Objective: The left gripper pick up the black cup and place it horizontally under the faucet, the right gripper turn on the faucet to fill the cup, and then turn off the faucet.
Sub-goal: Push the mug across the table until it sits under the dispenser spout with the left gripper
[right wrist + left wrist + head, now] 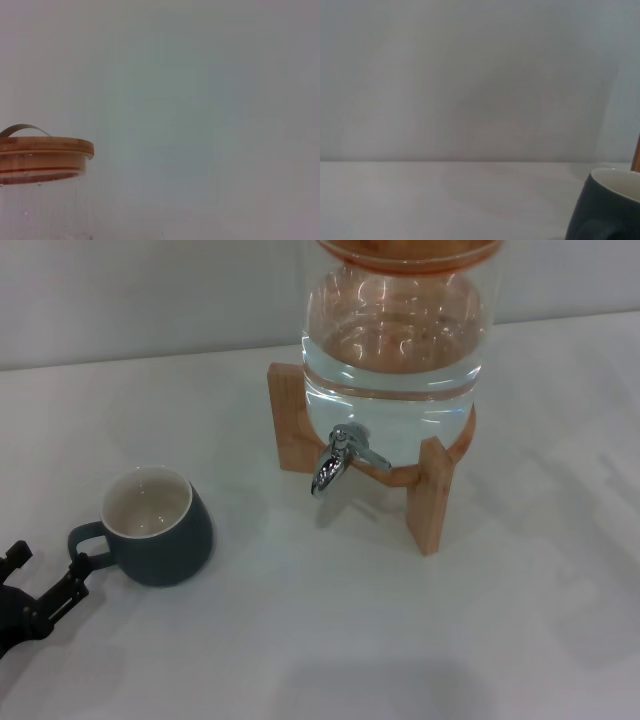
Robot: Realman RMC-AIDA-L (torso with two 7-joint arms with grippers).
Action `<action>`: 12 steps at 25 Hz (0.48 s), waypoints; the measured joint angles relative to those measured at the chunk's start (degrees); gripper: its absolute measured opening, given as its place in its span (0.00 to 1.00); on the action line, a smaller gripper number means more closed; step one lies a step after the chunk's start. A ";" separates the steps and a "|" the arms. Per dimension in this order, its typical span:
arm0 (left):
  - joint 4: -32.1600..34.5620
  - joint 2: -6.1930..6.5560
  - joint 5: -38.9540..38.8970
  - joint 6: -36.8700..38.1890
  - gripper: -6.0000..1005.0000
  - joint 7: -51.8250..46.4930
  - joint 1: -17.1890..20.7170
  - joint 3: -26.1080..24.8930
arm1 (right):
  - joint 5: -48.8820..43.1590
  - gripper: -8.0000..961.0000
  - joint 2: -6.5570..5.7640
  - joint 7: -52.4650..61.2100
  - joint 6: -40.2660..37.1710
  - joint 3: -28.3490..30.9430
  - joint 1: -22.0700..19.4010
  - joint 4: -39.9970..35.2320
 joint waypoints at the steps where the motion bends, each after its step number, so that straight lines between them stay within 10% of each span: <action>1: 0.00 0.00 -0.08 -0.08 0.83 0.00 0.00 -0.03 | 0.00 0.85 0.01 0.00 -0.09 -0.01 0.08 0.00; 12: 1.55 0.02 -0.83 -4.41 0.82 -0.33 -2.77 -0.15 | 0.00 0.85 0.40 -0.32 -0.53 0.35 0.71 -0.03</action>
